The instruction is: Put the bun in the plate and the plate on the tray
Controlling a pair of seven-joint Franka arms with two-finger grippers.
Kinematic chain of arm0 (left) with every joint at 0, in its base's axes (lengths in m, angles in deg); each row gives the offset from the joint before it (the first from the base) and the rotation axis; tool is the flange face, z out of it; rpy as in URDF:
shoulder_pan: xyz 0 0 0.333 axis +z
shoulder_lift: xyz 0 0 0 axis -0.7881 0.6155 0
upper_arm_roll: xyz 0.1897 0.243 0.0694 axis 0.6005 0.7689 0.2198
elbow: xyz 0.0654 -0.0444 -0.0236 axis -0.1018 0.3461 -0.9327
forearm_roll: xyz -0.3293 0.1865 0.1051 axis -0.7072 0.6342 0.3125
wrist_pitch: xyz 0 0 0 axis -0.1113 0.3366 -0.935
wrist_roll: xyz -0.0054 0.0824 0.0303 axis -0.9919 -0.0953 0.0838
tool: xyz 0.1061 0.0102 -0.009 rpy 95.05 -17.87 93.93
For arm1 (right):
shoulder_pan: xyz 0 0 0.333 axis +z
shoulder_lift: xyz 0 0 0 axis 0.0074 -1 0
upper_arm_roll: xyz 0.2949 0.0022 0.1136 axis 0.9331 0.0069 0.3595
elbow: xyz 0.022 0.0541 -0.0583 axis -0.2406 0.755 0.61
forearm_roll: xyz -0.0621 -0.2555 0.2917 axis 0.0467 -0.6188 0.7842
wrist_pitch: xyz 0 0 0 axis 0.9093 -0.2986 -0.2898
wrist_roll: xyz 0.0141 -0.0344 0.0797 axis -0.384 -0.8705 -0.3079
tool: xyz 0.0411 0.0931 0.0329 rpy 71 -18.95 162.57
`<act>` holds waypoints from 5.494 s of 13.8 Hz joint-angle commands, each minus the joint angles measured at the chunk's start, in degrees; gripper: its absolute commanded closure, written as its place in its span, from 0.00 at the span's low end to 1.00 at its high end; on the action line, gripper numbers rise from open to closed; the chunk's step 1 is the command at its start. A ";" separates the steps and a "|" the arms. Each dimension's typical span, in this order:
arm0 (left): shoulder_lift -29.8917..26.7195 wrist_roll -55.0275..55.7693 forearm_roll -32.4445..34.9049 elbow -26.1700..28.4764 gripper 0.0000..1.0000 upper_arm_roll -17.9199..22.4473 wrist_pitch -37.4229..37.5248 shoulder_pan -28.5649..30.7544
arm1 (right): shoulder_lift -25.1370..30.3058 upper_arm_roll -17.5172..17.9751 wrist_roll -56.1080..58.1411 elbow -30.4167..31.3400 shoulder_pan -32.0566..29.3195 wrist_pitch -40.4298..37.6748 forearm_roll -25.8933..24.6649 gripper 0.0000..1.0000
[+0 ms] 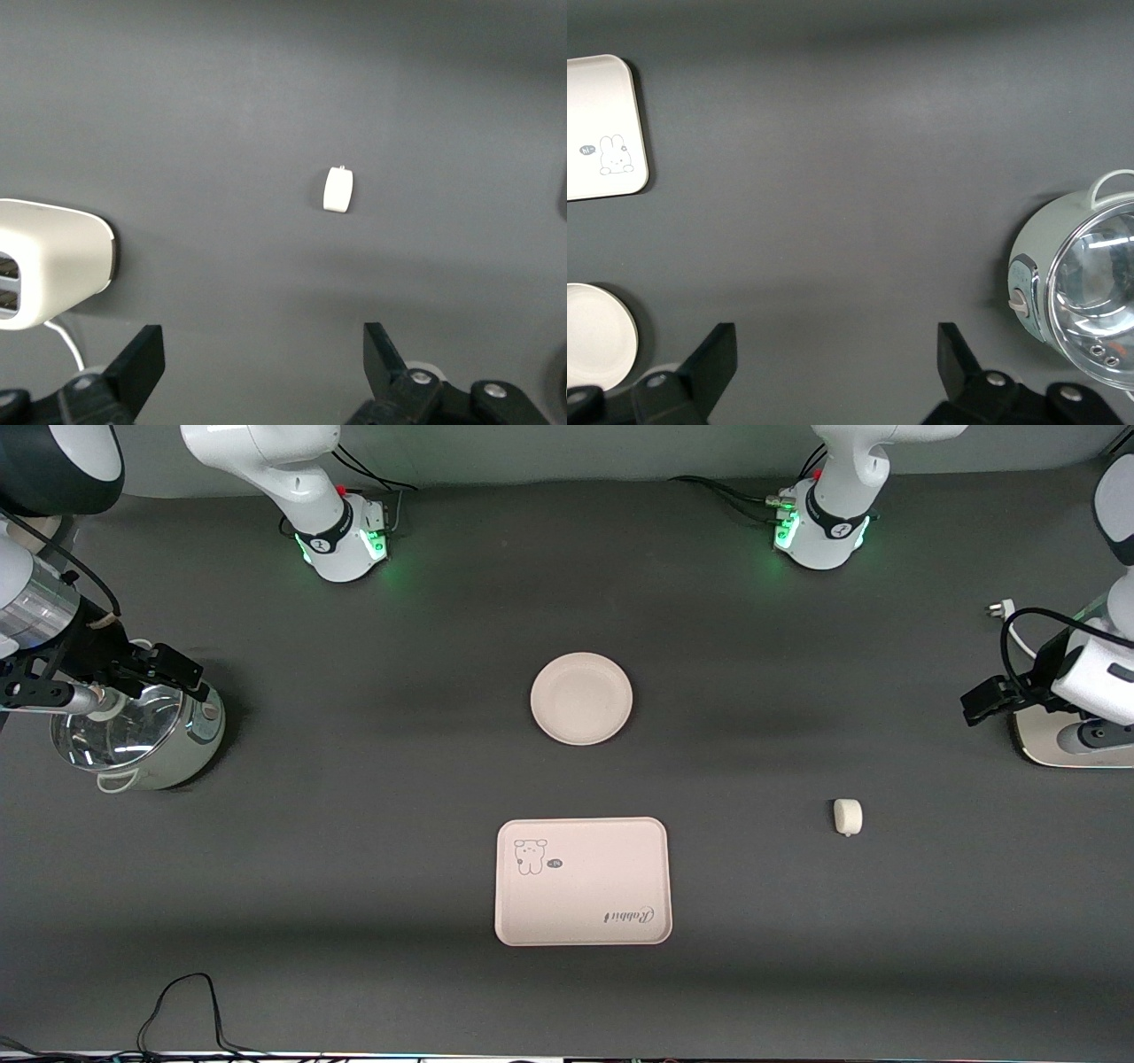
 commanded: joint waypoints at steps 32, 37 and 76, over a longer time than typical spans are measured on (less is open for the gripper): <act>28.44 -4.72 -5.30 5.61 0.72 -0.29 -26.22 -2.92 | -15.57 11.80 -16.47 -1.76 16.11 9.74 -0.60 0.00; 10.25 -3.93 -5.30 0.35 0.70 -0.20 3.48 -2.92 | -17.68 12.69 -17.16 -1.67 17.26 11.69 -0.86 0.00; 8.99 27.40 -5.40 3.86 0.00 -11.63 -7.56 -8.31 | -31.75 13.66 -27.62 13.16 25.68 47.16 0.89 0.00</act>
